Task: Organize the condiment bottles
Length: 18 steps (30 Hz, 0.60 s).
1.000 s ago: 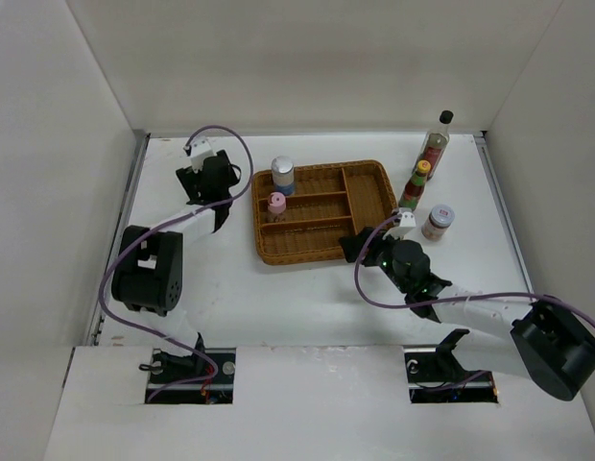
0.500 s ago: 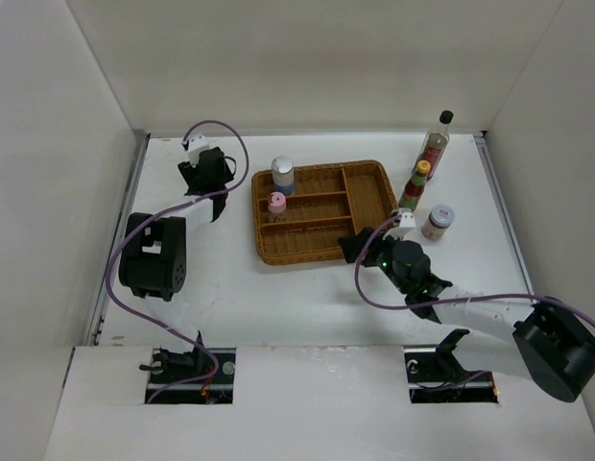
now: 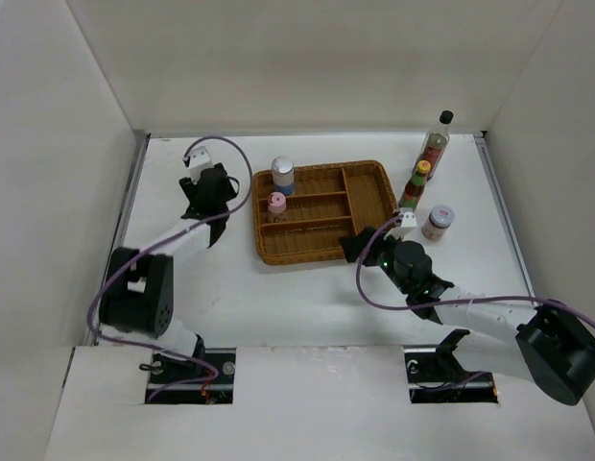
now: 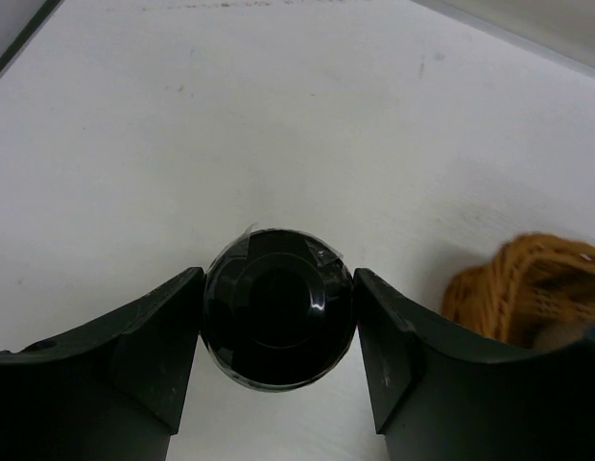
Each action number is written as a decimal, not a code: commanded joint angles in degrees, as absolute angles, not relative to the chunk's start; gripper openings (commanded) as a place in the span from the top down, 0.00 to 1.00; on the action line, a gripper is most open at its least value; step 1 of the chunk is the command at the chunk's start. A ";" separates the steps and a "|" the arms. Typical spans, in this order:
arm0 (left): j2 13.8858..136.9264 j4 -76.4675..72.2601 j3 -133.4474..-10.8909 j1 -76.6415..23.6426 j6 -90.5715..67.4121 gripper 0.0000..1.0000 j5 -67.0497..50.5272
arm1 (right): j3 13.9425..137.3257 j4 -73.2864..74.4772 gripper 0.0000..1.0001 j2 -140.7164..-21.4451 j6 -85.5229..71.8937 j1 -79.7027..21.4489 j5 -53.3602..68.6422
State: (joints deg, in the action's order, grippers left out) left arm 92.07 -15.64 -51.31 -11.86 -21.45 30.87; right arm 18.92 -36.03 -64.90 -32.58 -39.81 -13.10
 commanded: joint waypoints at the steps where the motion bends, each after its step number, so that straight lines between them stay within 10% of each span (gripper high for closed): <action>1: 78.25 -18.20 -46.87 -16.47 -21.62 0.62 33.92 | 19.77 -38.93 0.15 -65.29 -32.43 -40.30 -13.89; 5: 65.69 -10.75 -41.67 -21.82 -22.06 0.62 35.85 | 19.95 -40.78 0.26 -67.67 -33.22 -39.95 -12.83; 11: 54.15 1.11 -43.23 -33.86 -23.64 0.62 39.01 | 22.41 -43.06 0.79 -67.67 -35.07 -41.08 -13.97; 18: 55.01 5.45 -46.15 -46.18 -25.84 0.62 41.92 | 23.55 -41.41 0.92 -68.21 -36.56 -44.07 -15.99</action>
State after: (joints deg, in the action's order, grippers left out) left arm 54.48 4.60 -43.59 -43.99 -24.38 39.29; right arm 21.30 -38.98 -69.52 -35.40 -43.18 -13.91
